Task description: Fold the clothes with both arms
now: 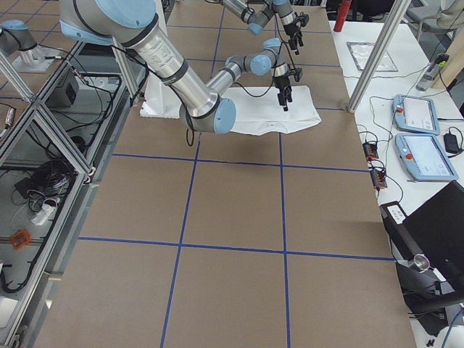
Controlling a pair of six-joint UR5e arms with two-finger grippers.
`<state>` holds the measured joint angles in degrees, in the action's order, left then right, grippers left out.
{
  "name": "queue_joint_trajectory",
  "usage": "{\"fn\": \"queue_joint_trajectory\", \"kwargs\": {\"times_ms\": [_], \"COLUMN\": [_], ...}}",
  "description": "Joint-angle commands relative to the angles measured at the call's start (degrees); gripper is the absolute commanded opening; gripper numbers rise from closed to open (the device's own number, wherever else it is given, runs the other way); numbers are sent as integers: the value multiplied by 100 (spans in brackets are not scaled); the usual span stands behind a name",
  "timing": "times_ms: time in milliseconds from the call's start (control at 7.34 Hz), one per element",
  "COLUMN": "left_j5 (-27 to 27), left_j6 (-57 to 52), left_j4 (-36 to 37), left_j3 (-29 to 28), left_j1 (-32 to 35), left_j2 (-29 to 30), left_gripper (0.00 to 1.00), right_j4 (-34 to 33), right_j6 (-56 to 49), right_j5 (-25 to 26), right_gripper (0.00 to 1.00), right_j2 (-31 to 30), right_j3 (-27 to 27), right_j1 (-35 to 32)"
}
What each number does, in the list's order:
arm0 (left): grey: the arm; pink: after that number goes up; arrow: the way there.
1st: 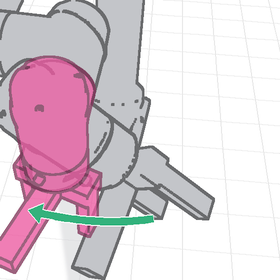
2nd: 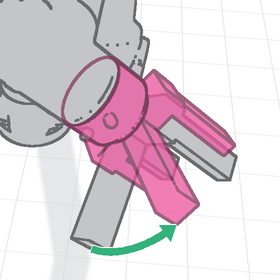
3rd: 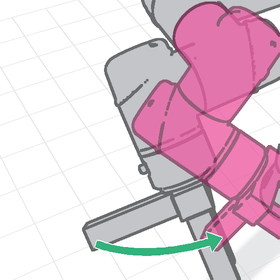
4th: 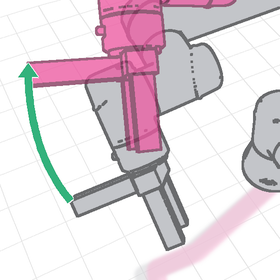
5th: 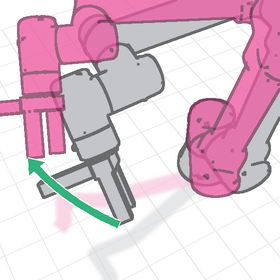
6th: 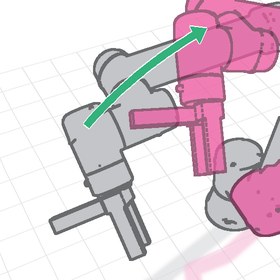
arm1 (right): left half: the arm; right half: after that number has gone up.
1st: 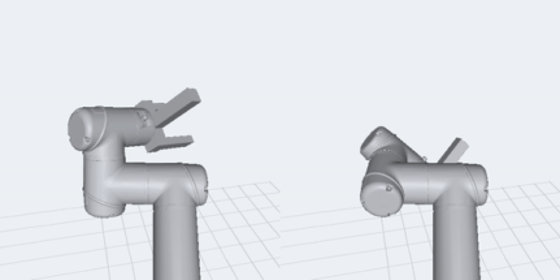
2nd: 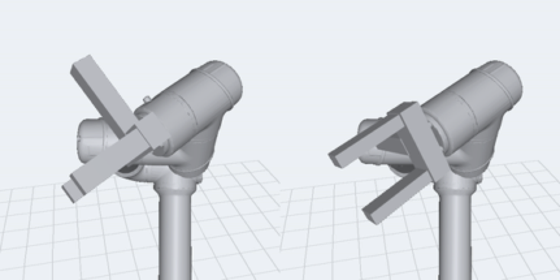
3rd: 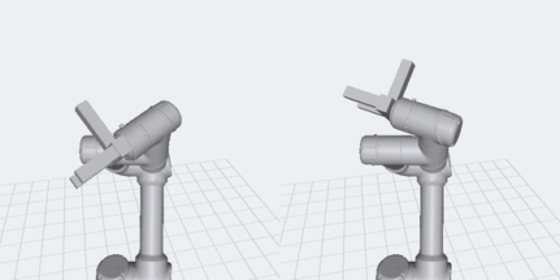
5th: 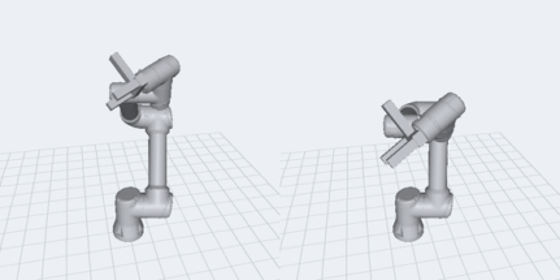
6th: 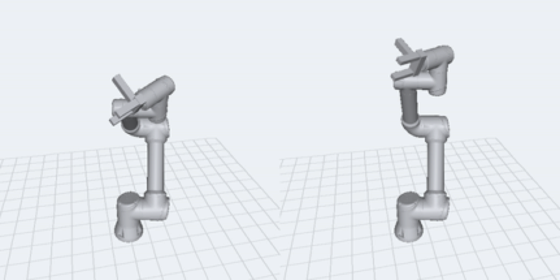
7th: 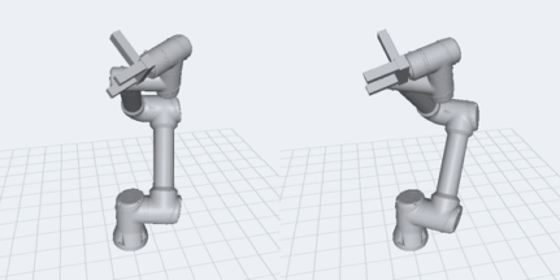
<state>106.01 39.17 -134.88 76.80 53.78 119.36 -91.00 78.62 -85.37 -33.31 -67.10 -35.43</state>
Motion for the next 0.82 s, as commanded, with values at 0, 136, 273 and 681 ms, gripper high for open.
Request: {"fn": "queue_joint_trajectory", "kwargs": {"times_ms": [0, 136, 273, 681], "left_j5": [34, 34, 42, 43], "left_j6": [3, 3, 3, 109], "left_j4": [-3, -3, -3, -3], "left_j3": [-7, -7, -16, 2], "left_j1": [-8, -34, -34, -52], "left_j2": [0, 0, 0, 0], "left_gripper": [100, 100, 100, 100], "right_j4": [486, 634, 853, 1014], "right_j6": [-48, -22, 4, 136], "right_j5": [55, 168, 196, 301], "right_gripper": [100, 100, 100, 100], "right_j2": [211, 254, 281, 360], "right_j3": [733, 881, 1100, 1251], "right_j1": [-43, -43, -34, 45]}}
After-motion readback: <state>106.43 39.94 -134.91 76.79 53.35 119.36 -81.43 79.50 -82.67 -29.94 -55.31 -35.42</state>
